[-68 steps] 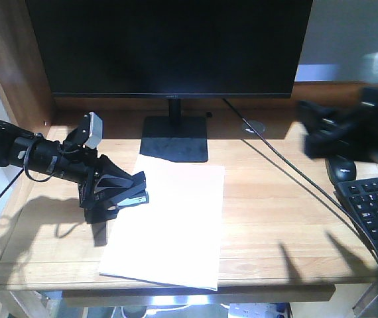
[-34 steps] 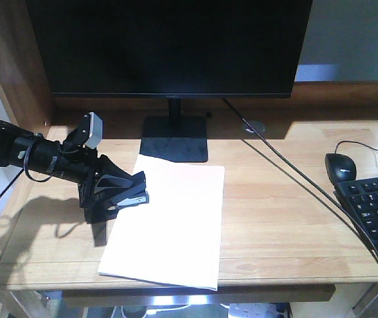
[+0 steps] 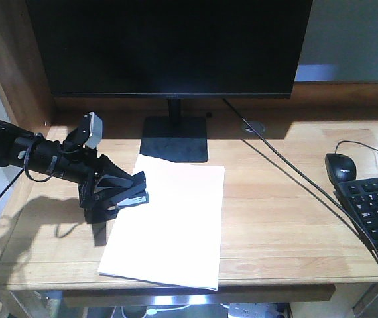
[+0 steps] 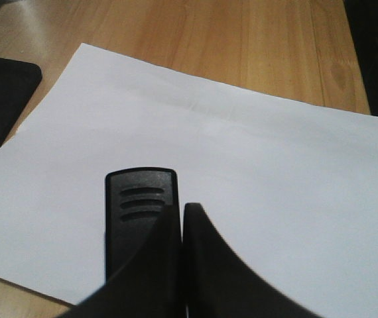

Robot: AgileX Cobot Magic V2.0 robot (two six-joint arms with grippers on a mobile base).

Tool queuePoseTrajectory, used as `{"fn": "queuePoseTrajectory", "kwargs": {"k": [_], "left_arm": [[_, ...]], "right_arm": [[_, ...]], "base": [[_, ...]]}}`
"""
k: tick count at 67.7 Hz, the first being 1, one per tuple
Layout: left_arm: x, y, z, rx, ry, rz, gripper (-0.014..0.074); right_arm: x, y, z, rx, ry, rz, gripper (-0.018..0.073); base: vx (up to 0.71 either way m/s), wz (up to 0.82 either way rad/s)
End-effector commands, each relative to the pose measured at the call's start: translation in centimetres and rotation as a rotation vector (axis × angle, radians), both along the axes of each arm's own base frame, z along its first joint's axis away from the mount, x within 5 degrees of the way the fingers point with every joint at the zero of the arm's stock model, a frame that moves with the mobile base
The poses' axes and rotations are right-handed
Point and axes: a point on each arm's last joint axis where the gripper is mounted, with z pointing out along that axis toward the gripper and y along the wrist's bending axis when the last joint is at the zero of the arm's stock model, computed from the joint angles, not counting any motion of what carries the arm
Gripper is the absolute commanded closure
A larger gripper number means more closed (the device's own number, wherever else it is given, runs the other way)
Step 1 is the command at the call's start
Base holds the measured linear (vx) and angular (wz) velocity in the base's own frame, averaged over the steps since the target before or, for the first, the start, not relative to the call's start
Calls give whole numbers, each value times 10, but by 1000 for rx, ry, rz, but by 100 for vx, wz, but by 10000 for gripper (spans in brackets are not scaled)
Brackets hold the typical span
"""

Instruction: Grab stapler and paper to desk for stapling

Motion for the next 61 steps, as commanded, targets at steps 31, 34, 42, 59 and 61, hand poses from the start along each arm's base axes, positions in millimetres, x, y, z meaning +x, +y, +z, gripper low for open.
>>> {"fn": "queuePoseTrajectory", "kwargs": {"k": [31, 34, 42, 59, 61], "left_arm": [[1, -4, 37, -73, -66, 8, 603], [1, -4, 37, -73, -66, 8, 603], [1, -4, 37, -73, -66, 8, 603], [9, -4, 35, -94, -59, 103, 603], [10, -4, 36, -96, -61, 115, 603]], "right_arm": [[-1, 2, 10, -16, -35, 22, -31], [-1, 2, 10, -16, -35, 22, -31], [-1, 2, 10, -16, -35, 22, -31], [-1, 2, 10, -16, -35, 22, -31], [-1, 2, 10, -16, -35, 22, -31]], "base": [[0, 0], [0, 0], [0, 0], [0, 0], [0, 0]]}}
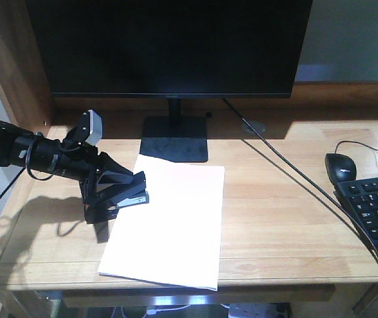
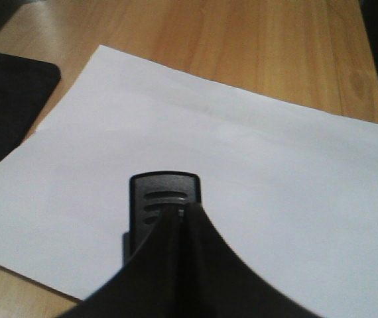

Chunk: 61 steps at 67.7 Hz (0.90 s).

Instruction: Grab stapler and paper to desk for stapling

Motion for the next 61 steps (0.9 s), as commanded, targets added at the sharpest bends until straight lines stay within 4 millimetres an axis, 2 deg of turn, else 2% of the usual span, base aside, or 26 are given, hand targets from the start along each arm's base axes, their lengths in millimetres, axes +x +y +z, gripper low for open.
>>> {"fn": "queuePoseTrajectory", "kwargs": {"k": [1, 13, 43, 61], "left_arm": [[6, -4, 35, -84, -64, 61, 603], [6, -11, 31, -75, -59, 51, 603], [8, -24, -2, 1, -16, 50, 603], [8, -23, -8, 57, 6, 59, 603]], "right_arm": [[-1, 2, 10, -15, -34, 20, -31], [-1, 2, 10, -15, -34, 20, -31], [-1, 2, 10, -16, -34, 20, -31], [-1, 2, 10, -16, -34, 20, -31]], "base": [[0, 0], [0, 0], [0, 0], [0, 0]]}}
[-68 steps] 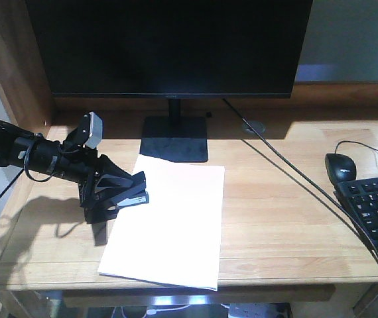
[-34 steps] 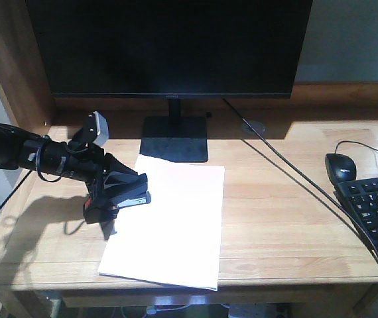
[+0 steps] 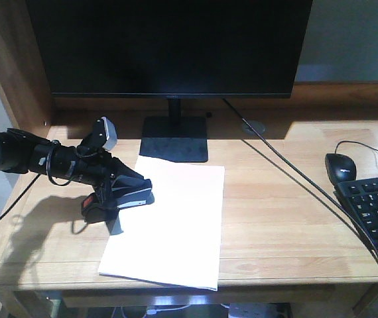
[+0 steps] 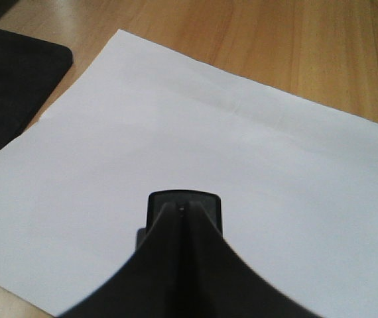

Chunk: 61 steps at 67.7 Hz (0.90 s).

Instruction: Grab stapler and paper to desk for stapling

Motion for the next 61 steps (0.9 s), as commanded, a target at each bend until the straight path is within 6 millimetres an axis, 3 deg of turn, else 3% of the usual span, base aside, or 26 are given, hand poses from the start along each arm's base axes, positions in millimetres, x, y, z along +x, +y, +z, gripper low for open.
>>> {"fn": "queuePoseTrajectory", "kwargs": {"k": [1, 16, 61], "left_arm": [[2, -2, 17, 40, -31, 6, 603], [-2, -4, 11, 112, -31, -49, 603], [0, -2, 10, 131, -1, 6, 603]], "right_arm": [[-1, 2, 10, -16, -34, 19, -31], [-1, 2, 10, -16, -34, 19, -31], [-1, 2, 10, -16, -34, 19, -31]], "base": [[0, 0], [0, 0], [0, 0]]}}
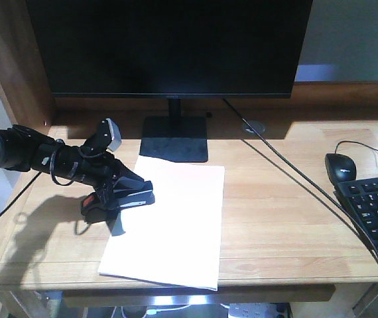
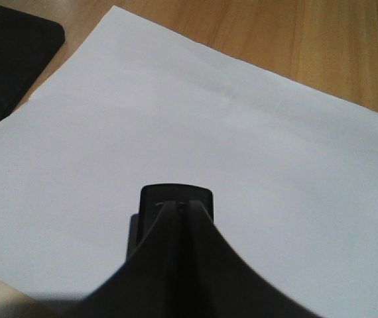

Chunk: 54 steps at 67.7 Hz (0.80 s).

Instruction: Grab stapler and paper to desk for stapling

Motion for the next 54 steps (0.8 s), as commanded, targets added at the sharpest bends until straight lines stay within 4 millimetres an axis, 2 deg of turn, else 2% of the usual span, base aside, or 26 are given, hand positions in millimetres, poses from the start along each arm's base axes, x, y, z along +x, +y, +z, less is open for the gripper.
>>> {"fn": "queuePoseTrajectory", "kwargs": {"k": [1, 54], "left_arm": [[1, 1, 11, 76, -53, -4, 603], [-1, 0, 12, 65, -40, -15, 603]], "right_arm": [[-1, 2, 10, -16, -34, 19, -31], [-1, 2, 10, -16, -34, 19, -31]], "base": [[0, 0], [0, 0]]}}
